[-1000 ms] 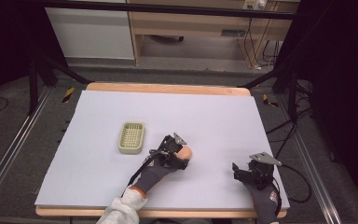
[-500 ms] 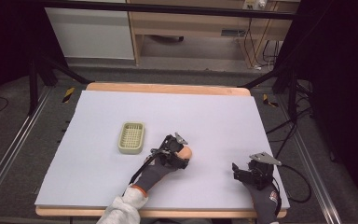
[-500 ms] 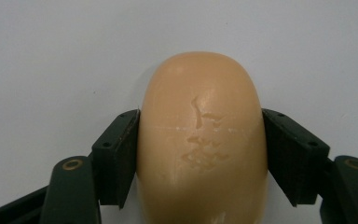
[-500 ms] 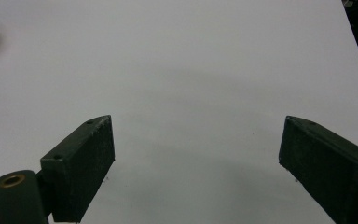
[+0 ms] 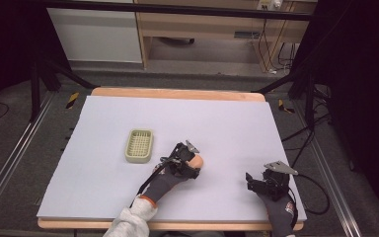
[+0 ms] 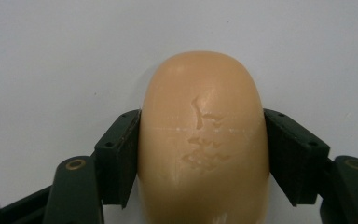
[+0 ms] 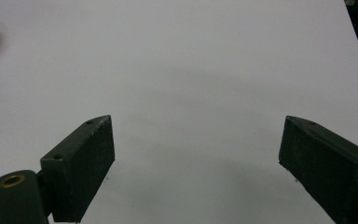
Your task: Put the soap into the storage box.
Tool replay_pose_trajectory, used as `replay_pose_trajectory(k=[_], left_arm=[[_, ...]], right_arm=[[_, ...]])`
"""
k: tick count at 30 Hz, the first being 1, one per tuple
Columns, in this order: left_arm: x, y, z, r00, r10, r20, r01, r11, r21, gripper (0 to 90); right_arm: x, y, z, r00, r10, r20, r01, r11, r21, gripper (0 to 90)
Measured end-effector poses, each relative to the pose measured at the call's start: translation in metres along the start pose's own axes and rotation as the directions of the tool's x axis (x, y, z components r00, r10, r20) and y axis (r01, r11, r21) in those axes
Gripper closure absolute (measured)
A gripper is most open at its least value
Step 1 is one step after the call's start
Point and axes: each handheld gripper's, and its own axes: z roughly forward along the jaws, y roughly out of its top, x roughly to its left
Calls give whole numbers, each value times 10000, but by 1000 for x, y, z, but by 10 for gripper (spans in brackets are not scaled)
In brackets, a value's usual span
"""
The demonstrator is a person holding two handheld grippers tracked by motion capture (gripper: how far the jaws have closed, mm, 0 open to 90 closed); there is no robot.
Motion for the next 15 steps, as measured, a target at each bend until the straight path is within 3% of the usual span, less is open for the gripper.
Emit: replay_pose_trajectory(k=[4,15], left_arm=[[-1,0,-4,9997,69,-241,-71,9999,-78,317],[6,-2,-41,9998,-132,-125,123,9972,-732,317]], right_arm=[[0,0,0,10000,19,1,-19,10000,0,106],[0,0,0,10000,17,21,-17,10000,2,107]])
